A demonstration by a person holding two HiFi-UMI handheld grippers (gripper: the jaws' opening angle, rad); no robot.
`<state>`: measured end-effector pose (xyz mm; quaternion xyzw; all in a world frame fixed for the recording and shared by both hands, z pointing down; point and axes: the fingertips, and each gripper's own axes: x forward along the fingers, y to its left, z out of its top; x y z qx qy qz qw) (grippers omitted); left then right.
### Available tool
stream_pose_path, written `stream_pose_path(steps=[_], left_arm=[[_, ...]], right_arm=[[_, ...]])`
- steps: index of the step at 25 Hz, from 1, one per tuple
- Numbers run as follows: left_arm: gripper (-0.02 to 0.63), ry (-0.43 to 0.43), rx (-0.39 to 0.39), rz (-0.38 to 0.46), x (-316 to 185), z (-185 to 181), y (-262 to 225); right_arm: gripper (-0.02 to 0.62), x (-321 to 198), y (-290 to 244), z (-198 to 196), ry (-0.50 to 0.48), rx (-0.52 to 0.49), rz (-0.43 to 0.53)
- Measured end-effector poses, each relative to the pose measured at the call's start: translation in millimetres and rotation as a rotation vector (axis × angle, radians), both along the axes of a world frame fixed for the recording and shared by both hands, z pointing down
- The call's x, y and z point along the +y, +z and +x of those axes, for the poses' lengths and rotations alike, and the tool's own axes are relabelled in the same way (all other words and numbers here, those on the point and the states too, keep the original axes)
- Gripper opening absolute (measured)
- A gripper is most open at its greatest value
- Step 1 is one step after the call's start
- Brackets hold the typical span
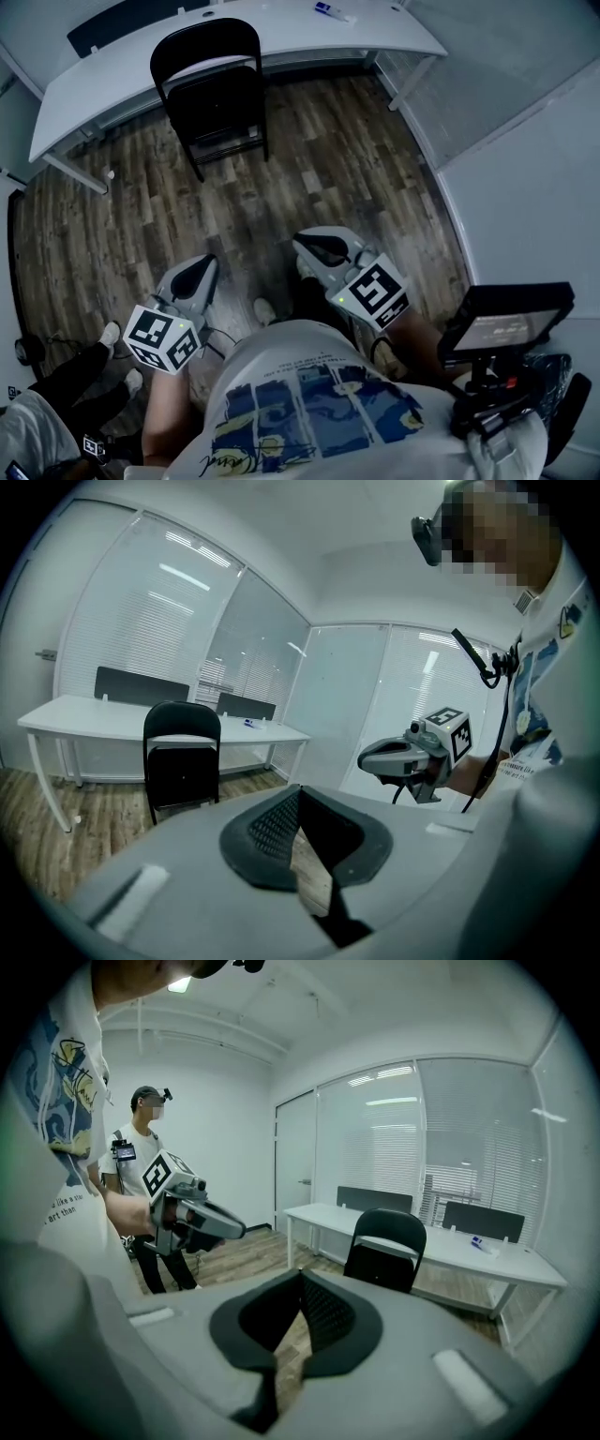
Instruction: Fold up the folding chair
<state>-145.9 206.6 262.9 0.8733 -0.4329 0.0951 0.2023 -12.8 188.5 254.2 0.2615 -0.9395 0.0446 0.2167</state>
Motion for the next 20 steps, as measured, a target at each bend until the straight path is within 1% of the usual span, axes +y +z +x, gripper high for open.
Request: stream_pose_path(steps=[13, 20], left_arm=[[0.003, 0.021, 0.014, -0.011, -7.2, 6.5, 7.3], [0.003, 0.013, 0.017, -0.019, -7.8, 4.8, 8.2]], right_arm=[[0.002, -0.9, 2.1, 5.3, 0.012, 0.015, 0.001], [0.002, -1.8, 3.1, 7.4, 0.022, 0.014, -0.004]])
